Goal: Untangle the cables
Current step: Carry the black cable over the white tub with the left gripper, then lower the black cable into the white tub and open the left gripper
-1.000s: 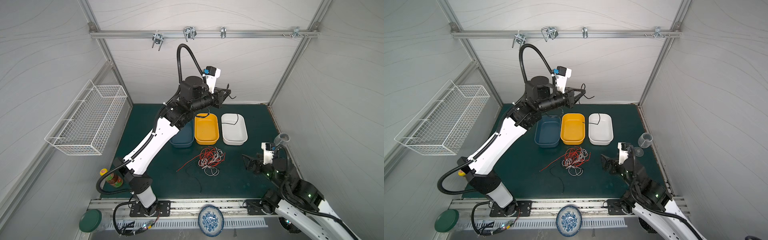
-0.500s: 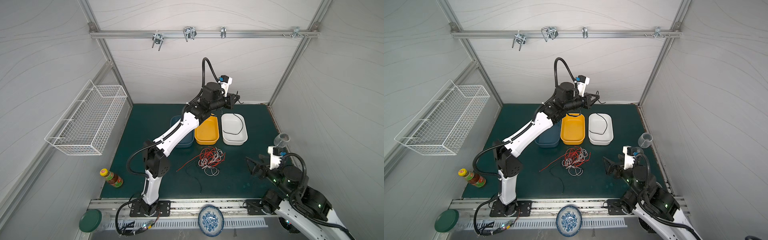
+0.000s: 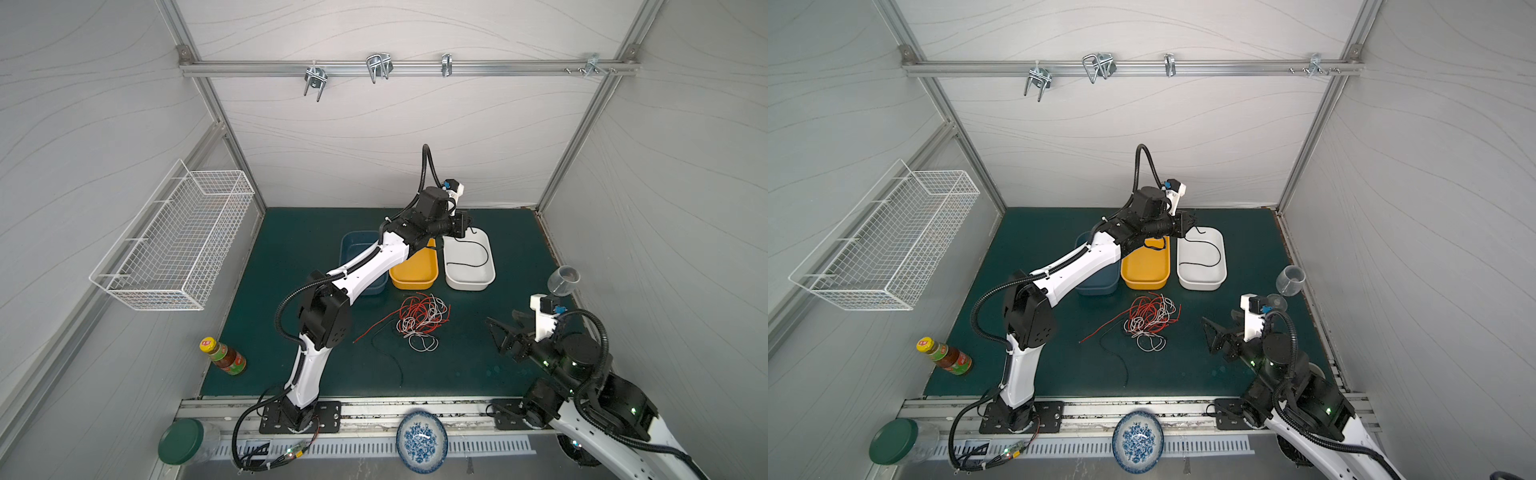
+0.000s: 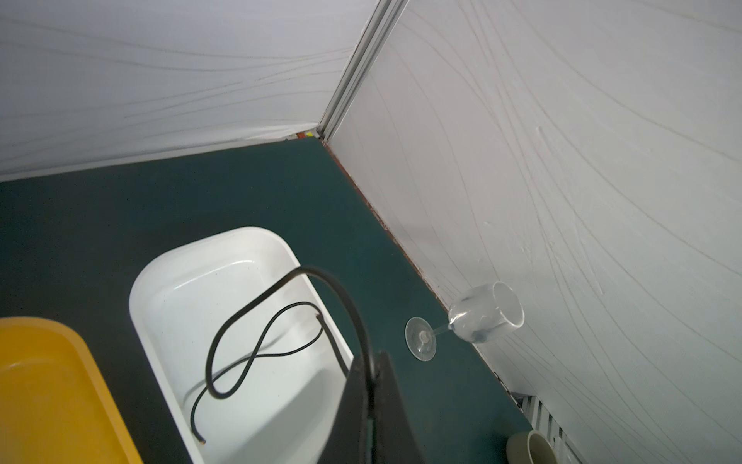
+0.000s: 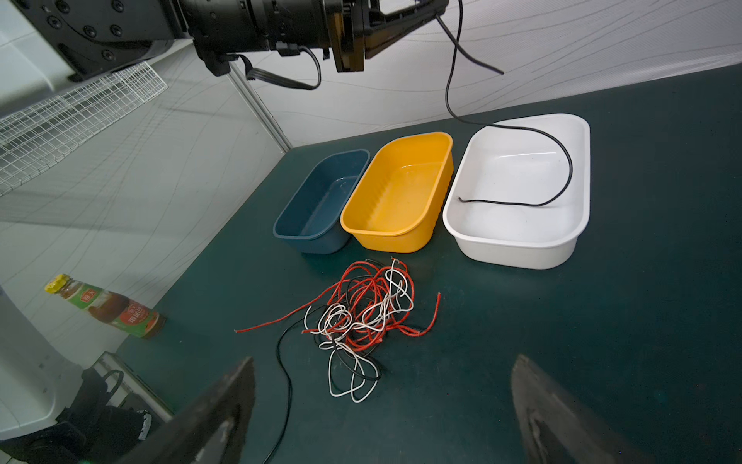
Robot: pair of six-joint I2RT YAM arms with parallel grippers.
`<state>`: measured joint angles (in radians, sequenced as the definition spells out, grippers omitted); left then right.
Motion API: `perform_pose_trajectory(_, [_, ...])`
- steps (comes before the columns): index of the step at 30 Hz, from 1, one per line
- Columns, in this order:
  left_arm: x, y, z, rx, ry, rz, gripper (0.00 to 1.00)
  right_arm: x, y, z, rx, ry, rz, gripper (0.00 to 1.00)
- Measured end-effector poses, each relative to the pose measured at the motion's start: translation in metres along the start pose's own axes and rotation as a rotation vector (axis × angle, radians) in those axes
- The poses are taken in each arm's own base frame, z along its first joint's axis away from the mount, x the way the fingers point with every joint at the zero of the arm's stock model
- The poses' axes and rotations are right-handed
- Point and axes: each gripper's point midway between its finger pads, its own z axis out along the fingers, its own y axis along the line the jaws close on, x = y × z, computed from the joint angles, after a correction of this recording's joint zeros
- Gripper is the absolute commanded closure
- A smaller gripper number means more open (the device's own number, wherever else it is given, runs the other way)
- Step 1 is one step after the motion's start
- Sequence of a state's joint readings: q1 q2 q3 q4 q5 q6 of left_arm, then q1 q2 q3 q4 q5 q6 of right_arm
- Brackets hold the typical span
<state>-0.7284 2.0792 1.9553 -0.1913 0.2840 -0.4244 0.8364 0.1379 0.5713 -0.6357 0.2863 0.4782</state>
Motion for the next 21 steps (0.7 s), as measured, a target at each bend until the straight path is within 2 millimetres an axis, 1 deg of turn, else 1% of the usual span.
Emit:
perform_pose_trajectory(4, [0.019,0.015,0.009,-0.049,0.039,-0.015,1.0,-0.001,0.0,0.0,-0.002,-0.004,-0.005,0.01])
perform_pose_trajectory(7, [0.036,0.03,0.019,-0.112,0.08,-0.024,1.0,-0.001,0.001,0.001,-0.003,-0.005,-0.006,0.01])
perform_pose_trajectory(10, [0.058,0.049,0.031,-0.183,0.136,-0.036,1.0,-0.001,0.001,0.002,-0.001,-0.002,-0.007,0.01])
perform_pose_trajectory(12, [0.076,0.063,0.039,-0.231,0.187,-0.045,1.0,-0.001,0.001,0.003,0.001,0.003,-0.008,0.01])
perform_pose_trajectory(15, [0.096,0.075,0.049,-0.283,0.25,-0.05,1.0,0.0,0.001,0.004,0.002,0.005,-0.009,0.01])
perform_pose_trajectory(18, [0.108,0.077,0.056,-0.306,0.291,-0.042,1.0,-0.001,0.002,0.004,0.001,0.002,-0.009,0.01])
perform_pose_trajectory(21, [0.114,0.069,0.06,-0.301,0.313,-0.036,1.0,-0.001,0.002,0.004,0.0,0.002,-0.008,0.01])
